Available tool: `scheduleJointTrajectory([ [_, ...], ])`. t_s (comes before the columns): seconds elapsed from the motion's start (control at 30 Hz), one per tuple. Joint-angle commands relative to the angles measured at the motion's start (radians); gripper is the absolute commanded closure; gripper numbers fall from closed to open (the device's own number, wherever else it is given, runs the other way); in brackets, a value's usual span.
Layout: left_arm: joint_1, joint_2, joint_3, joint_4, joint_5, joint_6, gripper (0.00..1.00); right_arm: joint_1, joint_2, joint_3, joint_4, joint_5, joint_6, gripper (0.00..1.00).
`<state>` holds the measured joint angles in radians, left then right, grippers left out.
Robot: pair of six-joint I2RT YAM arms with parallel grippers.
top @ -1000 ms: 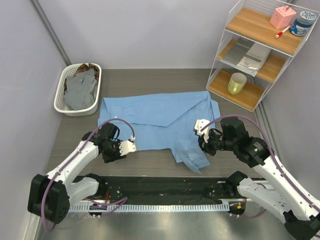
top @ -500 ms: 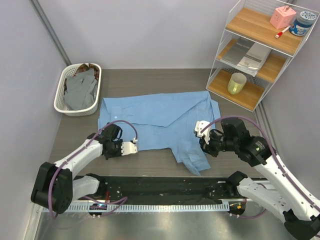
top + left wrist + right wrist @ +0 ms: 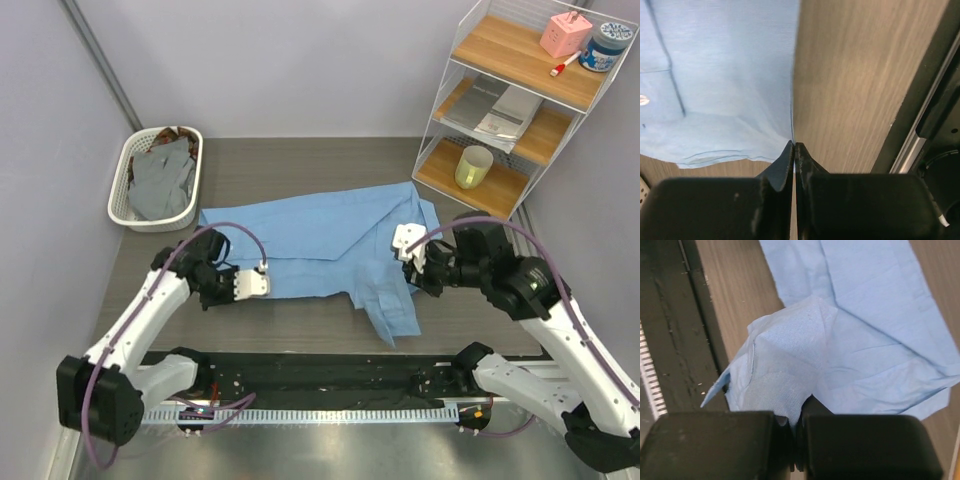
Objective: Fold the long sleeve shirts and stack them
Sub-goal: Fold the shirt
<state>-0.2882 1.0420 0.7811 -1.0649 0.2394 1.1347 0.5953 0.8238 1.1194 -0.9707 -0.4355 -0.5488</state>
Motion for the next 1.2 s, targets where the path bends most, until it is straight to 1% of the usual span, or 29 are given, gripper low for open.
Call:
scheduleJointTrajectory([
  [0.0,0.084,0.154,0.144,-0.020,0.058,-0.001,1.00,-0.014,0.135,0.121,0.056,0.069,-0.106,0.99],
  [0.07,0.107,0.238,0.217,-0.018,0.067,-0.004,1.00,-0.031,0.191,0.163,0.093,0.069,-0.135,0.99],
  [0.1,0.112,0.265,0.237,-0.017,0.069,-0.004,1.00,-0.063,0.211,0.192,0.108,0.063,-0.149,0.99],
  [0.17,0.118,0.320,0.282,-0.003,0.069,-0.003,1.00,-0.109,0.283,0.220,0.110,0.008,-0.181,0.99],
  [0.2,0.118,0.335,0.296,0.011,0.067,-0.001,1.00,-0.156,0.305,0.250,0.113,-0.012,-0.212,0.99],
  [0.3,0.121,0.394,0.331,0.037,0.048,-0.006,1.00,-0.230,0.408,0.318,0.121,-0.081,-0.273,0.99],
  [0.53,0.138,0.519,0.414,0.080,0.026,-0.029,1.00,-0.333,0.619,0.462,0.125,-0.201,-0.424,0.99],
  [0.73,0.150,0.581,0.460,0.134,0.002,-0.062,1.00,-0.357,0.786,0.580,0.122,-0.259,-0.519,0.99],
  [0.97,0.155,0.642,0.526,0.146,-0.011,-0.092,1.00,-0.407,0.977,0.772,0.121,-0.308,-0.563,0.99],
  [1.1,0.155,0.674,0.550,0.157,-0.020,-0.113,1.00,-0.413,1.049,0.855,0.116,-0.325,-0.603,0.99],
  [1.17,0.155,0.687,0.563,0.171,-0.032,-0.127,1.00,-0.414,1.068,0.864,0.118,-0.332,-0.615,0.99],
])
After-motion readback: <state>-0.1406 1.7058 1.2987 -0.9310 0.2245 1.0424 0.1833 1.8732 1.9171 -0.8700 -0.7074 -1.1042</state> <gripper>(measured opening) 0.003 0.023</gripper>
